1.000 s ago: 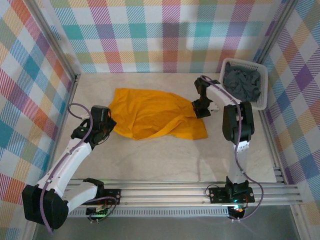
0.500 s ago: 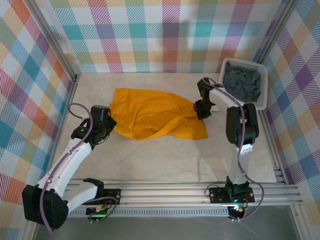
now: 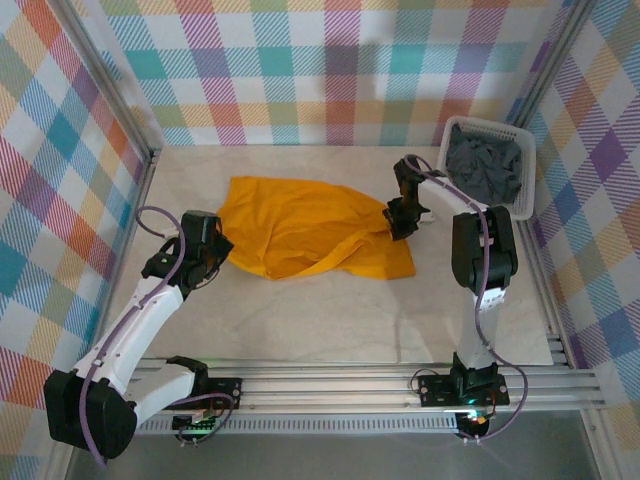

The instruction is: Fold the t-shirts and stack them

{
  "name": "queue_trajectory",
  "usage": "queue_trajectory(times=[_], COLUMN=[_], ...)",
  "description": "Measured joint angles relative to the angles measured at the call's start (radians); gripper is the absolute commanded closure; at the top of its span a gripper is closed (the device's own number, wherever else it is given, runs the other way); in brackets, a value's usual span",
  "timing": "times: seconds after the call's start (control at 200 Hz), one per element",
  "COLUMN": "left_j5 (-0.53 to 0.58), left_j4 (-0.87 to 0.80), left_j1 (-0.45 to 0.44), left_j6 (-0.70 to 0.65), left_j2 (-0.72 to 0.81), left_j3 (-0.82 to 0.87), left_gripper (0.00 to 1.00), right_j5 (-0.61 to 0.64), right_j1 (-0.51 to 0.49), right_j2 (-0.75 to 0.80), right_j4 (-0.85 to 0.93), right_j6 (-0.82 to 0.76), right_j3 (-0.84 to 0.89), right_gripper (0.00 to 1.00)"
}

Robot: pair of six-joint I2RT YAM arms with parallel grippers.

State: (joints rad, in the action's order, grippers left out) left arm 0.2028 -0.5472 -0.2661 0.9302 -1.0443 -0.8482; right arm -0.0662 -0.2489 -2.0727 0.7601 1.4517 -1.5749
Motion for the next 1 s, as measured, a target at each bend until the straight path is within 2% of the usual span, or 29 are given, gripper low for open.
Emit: queue_trajectory(times=[0.07, 0.21, 0.415, 0.56, 0.82, 1.0], left_j5=[0.000, 0.000, 0.000, -0.008, -0.027, -0.024], left_j4=[0.000, 0.000, 0.000, 0.010, 0.031, 0.021], left_j1=[0.000, 0.000, 0.000, 0.000, 0.000, 0.000], left_j6=[0.000, 0.000, -0.001, -0.003, -0.003, -0.005], left_j2=[0.000, 0.000, -0.002, -0.037, -0.068, -0.089], left_j3=[0.000, 0.000, -0.003, -0.032, -0.050, -0.069], left_gripper=[1.00, 1.00, 1.00, 1.00, 1.00, 1.00], right_j5=[0.000, 0.002, 0.055, 0.087, 0.127, 0.093], right_j1=[0.000, 0.001, 0.012, 0.056, 0.145, 0.134], right_j2=[-0.005, -0.029, -0.054, -0.076, -0.075, -0.075], right_j4=[0.000, -0.006, 0.017, 0.027, 0.042, 0.027], right_j6=[0.001, 0.008, -0.038, -0.080, -0.085, -0.108], right_j3=[-0.010, -0.045, -0.109, -0.194, -0.188, -0.165], right_gripper=[0.69, 1.00, 1.00, 1.00, 1.00, 1.00])
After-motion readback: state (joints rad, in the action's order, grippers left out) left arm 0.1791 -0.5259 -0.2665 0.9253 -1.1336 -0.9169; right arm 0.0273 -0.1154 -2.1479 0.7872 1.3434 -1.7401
